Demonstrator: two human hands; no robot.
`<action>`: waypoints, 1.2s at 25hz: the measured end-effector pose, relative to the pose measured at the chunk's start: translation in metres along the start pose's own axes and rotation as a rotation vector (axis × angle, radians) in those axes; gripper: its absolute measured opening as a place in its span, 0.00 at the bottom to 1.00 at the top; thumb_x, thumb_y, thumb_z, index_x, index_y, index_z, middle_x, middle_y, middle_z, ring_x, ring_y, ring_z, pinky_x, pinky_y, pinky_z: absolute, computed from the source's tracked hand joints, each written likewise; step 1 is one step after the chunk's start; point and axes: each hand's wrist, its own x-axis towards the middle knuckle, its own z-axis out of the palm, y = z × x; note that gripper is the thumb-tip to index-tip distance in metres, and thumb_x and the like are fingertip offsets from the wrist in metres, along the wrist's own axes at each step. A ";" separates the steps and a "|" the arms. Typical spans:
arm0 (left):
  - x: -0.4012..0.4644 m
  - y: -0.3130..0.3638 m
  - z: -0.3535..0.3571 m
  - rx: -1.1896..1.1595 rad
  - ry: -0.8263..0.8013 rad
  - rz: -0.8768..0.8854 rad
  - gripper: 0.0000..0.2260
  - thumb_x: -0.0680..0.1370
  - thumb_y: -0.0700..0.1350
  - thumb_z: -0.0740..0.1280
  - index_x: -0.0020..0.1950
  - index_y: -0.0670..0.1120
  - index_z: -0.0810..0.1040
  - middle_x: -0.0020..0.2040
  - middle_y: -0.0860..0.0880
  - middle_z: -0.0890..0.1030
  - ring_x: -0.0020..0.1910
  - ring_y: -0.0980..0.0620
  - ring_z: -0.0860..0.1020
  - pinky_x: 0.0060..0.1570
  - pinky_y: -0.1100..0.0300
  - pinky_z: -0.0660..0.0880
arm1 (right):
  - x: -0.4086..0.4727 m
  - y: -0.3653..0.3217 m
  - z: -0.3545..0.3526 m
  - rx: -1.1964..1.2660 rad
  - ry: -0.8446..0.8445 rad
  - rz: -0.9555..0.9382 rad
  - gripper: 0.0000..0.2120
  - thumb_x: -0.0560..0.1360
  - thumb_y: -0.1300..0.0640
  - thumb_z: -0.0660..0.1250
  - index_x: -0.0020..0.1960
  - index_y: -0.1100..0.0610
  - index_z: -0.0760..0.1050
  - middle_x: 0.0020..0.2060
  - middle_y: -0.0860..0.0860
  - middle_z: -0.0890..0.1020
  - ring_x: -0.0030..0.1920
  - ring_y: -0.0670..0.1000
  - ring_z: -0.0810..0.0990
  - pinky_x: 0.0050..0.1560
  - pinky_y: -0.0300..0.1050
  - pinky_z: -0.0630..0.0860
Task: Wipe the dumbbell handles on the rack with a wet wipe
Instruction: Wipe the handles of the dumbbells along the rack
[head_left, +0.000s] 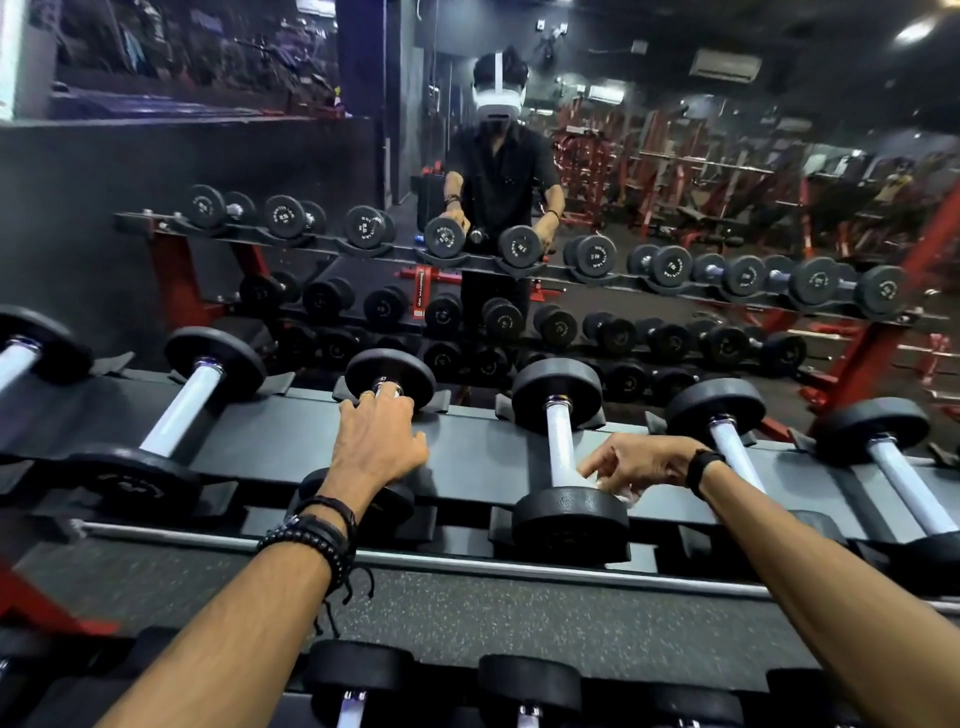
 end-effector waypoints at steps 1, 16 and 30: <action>0.000 0.001 0.000 0.000 0.004 0.001 0.14 0.72 0.53 0.66 0.52 0.45 0.79 0.57 0.45 0.76 0.53 0.42 0.76 0.51 0.49 0.69 | -0.003 -0.002 0.001 -0.015 0.017 -0.012 0.17 0.73 0.71 0.64 0.38 0.50 0.82 0.28 0.46 0.76 0.25 0.42 0.72 0.28 0.35 0.71; 0.001 0.003 0.001 0.049 0.001 -0.004 0.17 0.73 0.56 0.63 0.53 0.46 0.79 0.58 0.46 0.76 0.53 0.44 0.76 0.53 0.48 0.68 | 0.013 -0.030 0.040 0.428 0.374 0.045 0.16 0.77 0.42 0.63 0.45 0.55 0.70 0.31 0.49 0.71 0.29 0.45 0.69 0.29 0.37 0.66; -0.001 0.005 -0.003 0.110 0.024 0.003 0.16 0.73 0.55 0.62 0.51 0.45 0.79 0.56 0.45 0.77 0.50 0.43 0.77 0.53 0.49 0.69 | 0.039 -0.022 0.044 0.664 0.188 -0.050 0.20 0.62 0.50 0.81 0.43 0.60 0.77 0.37 0.56 0.81 0.37 0.51 0.79 0.40 0.44 0.78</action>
